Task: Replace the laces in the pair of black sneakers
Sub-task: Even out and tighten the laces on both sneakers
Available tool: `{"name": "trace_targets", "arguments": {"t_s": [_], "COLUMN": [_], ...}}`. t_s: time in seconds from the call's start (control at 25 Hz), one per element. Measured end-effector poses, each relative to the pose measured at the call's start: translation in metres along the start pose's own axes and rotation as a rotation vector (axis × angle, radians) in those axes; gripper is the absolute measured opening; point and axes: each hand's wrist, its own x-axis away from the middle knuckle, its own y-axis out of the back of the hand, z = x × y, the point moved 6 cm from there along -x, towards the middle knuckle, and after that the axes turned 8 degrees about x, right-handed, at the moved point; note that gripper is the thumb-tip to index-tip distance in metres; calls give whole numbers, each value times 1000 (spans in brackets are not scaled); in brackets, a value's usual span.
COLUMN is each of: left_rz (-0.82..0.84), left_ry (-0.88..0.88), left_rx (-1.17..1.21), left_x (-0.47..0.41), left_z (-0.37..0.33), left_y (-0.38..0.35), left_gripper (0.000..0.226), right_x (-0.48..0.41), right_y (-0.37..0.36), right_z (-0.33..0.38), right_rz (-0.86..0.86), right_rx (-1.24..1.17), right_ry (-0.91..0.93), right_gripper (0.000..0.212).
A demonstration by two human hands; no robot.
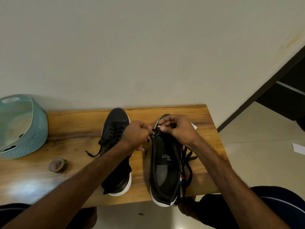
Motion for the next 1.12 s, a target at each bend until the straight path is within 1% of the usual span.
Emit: {"name": "trace_targets", "arguments": {"t_s": [0.12, 0.2, 0.28, 0.36, 0.4, 0.48, 0.56, 0.72, 0.8, 0.88, 0.96, 1.0, 1.08, 1.12], "left_rz": [-42, -111, -121, -84, -90, -128, -163, -247, -292, -313, -303, -296, -307, -318], "left_ry": [-225, -372, -450, -495, -524, -588, -614, -588, -635, -676, -681, -670, -646, -637], "left_rx": [-153, -146, -105, -112, -142, -234, -311, -377, -498, -590, -635, -644, -651, -650], "left_x": [-1, 4, 6, 8, 9, 10, 9, 4, 6, 7, 5, 4, 3, 4], "left_z": [-15, -26, -34, -39, -41, -44, -43, -35, -35, -36, -33, -32, -30, -30], "left_y": [-1, 2, 7, 6, 5, 5, 5, 6, 4, 2, 2, 2, 2, 3], "left_gripper": [16, 21, 26, 21, 16, 6, 6, 16, 18, 19, 21, 23, 26, 27], "right_x": [0, 0, 0, 1, 1, 1, 1, 0, 0, 0, 5, 8, 13, 15], "right_y": [9, 9, 5, 3, 2, 2, 3, -5, -8, -4, 2, 2, -7, -10], "right_z": [10, 20, 24, 21, 20, 20, 19, 20, 19, 13, 12, 13, 14, 15], "right_rz": [-80, -118, -116, -108, -104, -104, -111, -79, -47, -55, -86, -64, 47, 75], "right_rx": [-27, 59, 105, 99, 98, 76, 34, 50, 96, 135, 226, 286, 473, 576], "right_ry": [38, 92, 125, 104, 94, 93, 98, 131, 142, 110, 89, 81, 57, 50], "right_gripper": [11, 10, 11, 21, 25, 27, 23, 11, 12, 16, 18, 23, 35, 35]}}
